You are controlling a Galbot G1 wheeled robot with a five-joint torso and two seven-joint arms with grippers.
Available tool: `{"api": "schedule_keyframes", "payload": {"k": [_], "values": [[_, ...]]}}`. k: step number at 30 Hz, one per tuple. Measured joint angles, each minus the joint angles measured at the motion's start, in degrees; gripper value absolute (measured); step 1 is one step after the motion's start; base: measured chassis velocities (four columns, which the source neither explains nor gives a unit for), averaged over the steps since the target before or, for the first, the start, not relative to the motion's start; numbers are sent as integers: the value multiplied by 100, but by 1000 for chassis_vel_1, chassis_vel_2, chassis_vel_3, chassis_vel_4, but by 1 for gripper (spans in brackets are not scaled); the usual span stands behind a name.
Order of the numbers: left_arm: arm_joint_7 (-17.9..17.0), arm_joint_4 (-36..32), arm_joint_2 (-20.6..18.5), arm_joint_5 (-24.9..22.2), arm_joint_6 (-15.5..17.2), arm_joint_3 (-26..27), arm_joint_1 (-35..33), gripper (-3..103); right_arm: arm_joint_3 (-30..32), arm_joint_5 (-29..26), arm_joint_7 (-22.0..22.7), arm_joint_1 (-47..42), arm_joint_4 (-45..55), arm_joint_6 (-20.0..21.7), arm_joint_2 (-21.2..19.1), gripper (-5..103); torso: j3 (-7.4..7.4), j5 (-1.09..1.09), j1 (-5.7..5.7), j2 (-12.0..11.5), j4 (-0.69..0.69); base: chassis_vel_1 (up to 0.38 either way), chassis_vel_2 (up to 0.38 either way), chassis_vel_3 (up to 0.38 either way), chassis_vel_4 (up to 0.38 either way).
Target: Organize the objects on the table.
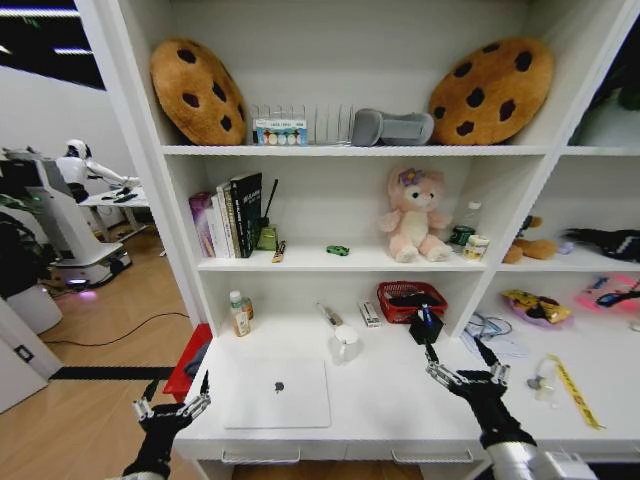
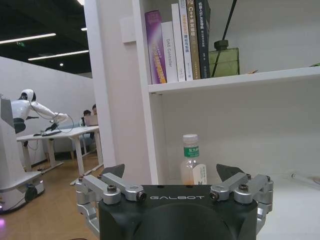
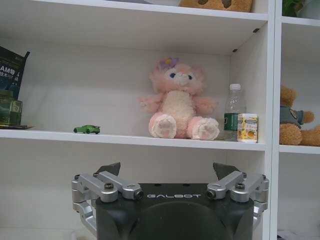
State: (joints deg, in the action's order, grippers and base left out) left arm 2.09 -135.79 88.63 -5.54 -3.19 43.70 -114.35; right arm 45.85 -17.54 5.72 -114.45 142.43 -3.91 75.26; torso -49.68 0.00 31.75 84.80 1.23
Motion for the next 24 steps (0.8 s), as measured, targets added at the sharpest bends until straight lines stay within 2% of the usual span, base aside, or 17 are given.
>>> {"api": "schedule_keyframes", "payload": {"k": [10,13,24], "values": [[0,0,0,0,0,0,0,100,0,0,0,0,0,0,0,100,162,0,-139,-299,0,0,0,0,0],[0,0,0,0,0,0,0,100,0,0,0,-1,0,0,0,100,254,0,-218,-472,0,0,0,0,0],[0,0,0,0,0,0,0,100,0,0,-1,0,0,0,0,100,296,0,-253,-547,0,0,0,0,0]]}}
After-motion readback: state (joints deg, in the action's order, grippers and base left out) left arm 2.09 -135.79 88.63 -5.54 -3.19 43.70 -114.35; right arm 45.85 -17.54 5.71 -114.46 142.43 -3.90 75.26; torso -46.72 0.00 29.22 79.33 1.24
